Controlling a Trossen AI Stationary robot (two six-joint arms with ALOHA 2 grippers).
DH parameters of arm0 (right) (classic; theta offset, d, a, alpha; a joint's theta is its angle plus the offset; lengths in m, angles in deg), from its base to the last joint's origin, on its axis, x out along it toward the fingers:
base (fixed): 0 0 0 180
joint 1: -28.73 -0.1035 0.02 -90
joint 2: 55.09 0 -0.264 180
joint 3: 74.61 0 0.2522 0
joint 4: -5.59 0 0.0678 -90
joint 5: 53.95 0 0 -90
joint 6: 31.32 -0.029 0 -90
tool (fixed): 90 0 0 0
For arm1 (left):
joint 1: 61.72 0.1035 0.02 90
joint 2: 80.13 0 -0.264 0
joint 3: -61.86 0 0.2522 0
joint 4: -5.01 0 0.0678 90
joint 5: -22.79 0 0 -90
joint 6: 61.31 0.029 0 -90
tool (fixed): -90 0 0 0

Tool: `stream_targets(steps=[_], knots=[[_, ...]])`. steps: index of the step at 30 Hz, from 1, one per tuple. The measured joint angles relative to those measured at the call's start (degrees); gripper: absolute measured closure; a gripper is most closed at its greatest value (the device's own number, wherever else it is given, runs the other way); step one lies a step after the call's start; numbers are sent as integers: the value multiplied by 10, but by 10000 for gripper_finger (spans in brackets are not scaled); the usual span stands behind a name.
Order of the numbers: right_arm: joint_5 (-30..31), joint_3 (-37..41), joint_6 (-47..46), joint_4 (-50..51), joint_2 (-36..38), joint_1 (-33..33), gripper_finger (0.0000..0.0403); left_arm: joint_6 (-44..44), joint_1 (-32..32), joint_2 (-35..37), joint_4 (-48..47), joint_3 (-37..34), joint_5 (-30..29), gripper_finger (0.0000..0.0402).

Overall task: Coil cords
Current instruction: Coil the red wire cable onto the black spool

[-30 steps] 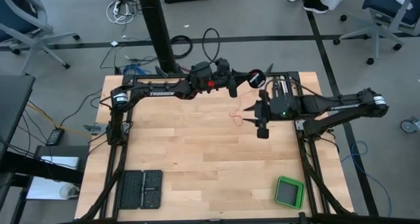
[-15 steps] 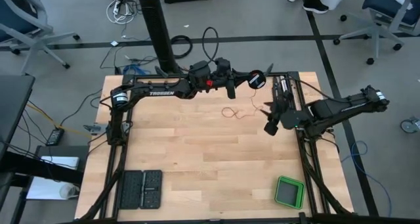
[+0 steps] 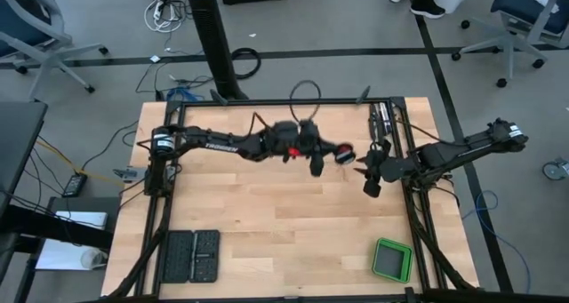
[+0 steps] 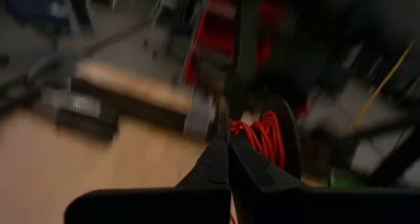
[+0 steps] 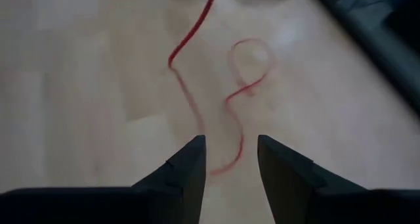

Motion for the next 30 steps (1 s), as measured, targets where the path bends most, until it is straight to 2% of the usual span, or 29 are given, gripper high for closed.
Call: stream_targets(steps=[4,7,13,17,22,25,30], knots=[[-39,-7,-8,9,10,0,272,4,-15,-1,-47,-47,-12,401],[-49,-9,7,0,15,1,274,39,-21,-1,-104,-63,-12,401],[-70,0,69,-80,2,13,278,214,-28,4,-186,-57,-8,401],[-118,17,113,-176,-20,37,283,318,-37,11,-231,-34,-43,401],[-129,19,174,-249,-67,63,291,424,-58,11,-263,-4,-90,402],[-131,18,193,-270,-91,79,294,446,-69,12,-261,10,-128,401],[-160,16,209,-301,-118,100,298,454,-75,12,-262,24,-139,401]])
